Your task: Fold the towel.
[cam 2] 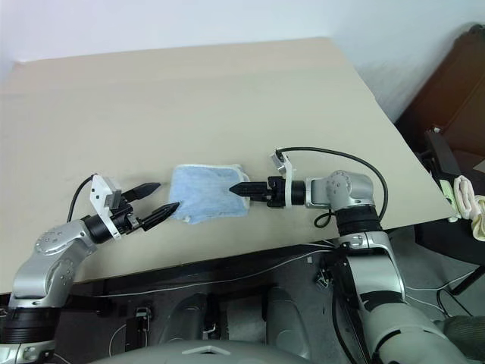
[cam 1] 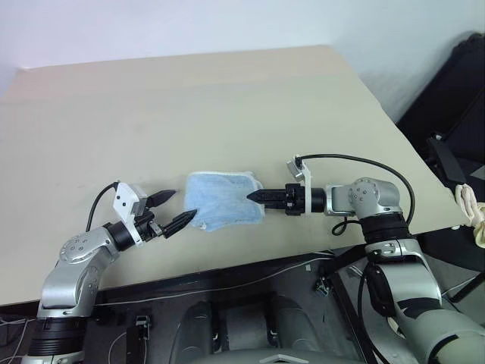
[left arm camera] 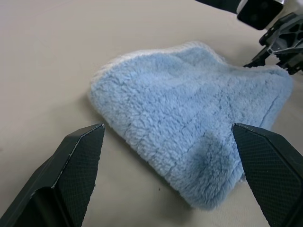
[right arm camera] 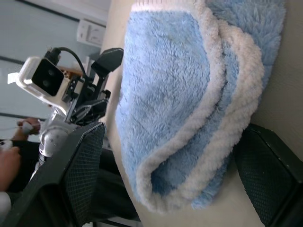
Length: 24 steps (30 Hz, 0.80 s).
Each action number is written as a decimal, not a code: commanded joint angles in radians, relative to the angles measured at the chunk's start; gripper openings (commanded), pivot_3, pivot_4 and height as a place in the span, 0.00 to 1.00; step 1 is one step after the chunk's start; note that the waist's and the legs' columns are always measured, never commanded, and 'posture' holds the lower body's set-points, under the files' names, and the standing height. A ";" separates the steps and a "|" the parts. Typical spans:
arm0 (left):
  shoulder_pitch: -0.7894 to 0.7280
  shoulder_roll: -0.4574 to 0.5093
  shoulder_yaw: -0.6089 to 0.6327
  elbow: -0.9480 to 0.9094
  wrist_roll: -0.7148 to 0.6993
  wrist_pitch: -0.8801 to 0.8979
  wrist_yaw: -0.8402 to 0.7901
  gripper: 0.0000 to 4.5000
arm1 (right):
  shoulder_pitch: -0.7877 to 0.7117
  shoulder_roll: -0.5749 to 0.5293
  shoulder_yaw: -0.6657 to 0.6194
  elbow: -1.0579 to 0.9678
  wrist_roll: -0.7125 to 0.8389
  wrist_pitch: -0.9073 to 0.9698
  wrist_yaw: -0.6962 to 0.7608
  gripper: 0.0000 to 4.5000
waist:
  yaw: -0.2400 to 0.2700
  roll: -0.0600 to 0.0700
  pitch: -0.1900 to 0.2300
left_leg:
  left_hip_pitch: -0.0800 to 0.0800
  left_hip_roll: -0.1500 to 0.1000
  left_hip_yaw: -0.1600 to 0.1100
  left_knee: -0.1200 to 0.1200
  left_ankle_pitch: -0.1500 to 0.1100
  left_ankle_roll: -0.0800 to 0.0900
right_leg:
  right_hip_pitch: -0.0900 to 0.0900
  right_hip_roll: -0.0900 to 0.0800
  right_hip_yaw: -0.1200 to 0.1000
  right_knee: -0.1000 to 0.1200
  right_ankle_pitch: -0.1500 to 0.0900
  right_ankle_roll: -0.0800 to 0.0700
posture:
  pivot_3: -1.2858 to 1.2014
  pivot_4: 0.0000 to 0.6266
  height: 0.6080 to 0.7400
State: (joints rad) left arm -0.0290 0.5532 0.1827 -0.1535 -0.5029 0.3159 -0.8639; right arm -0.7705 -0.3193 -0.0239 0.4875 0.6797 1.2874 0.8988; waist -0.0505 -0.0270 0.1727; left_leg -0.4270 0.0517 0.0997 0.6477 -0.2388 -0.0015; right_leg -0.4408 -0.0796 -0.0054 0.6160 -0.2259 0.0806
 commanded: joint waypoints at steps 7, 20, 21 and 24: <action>0.006 0.001 -0.003 -0.067 0.008 -0.011 0.028 1.00 | -0.067 0.078 -0.005 0.117 -0.061 -0.066 -0.041 0.68 | -0.019 0.000 0.000 | 0.002 0.000 0.000 0.001 0.000 0.000 | 0.000 0.000 0.001 0.003 0.000 0.000 | 0.52 0.24 1.00; -0.034 0.007 -0.013 -0.044 0.022 -0.006 0.040 1.00 | -0.023 0.030 -0.004 -0.046 -0.039 0.018 0.005 0.00 | -0.016 0.000 -0.001 | 0.002 0.000 0.000 0.000 0.000 -0.001 | 0.000 -0.001 0.001 0.002 0.001 -0.001 | 0.52 0.24 1.00; -0.039 0.008 -0.014 -0.038 0.028 -0.011 0.041 1.00 | -0.012 0.019 -0.007 -0.090 -0.028 0.026 0.009 0.00 | -0.012 0.000 -0.001 | 0.001 0.000 0.000 0.000 0.000 -0.001 | 0.000 -0.001 0.001 0.002 0.001 -0.001 | 0.52 0.24 1.00; -0.053 0.011 -0.008 -0.028 0.027 -0.006 0.038 1.00 | -0.008 0.005 -0.098 -0.182 0.025 0.058 -0.026 0.00 | -0.005 0.000 -0.001 | -0.002 -0.001 0.001 -0.001 0.000 0.000 | -0.002 -0.002 0.000 -0.001 0.001 -0.001 | 0.52 0.24 1.00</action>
State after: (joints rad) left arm -0.0633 0.5521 0.1690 -0.1652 -0.4707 0.3209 -0.8249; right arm -0.7584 -0.3021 -0.0527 0.3844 0.6508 1.3287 0.8839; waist -0.0558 -0.0269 0.1721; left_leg -0.4303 0.0509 0.1005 0.6467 -0.2389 -0.0017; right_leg -0.4436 -0.0814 -0.0049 0.6149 -0.2253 0.0798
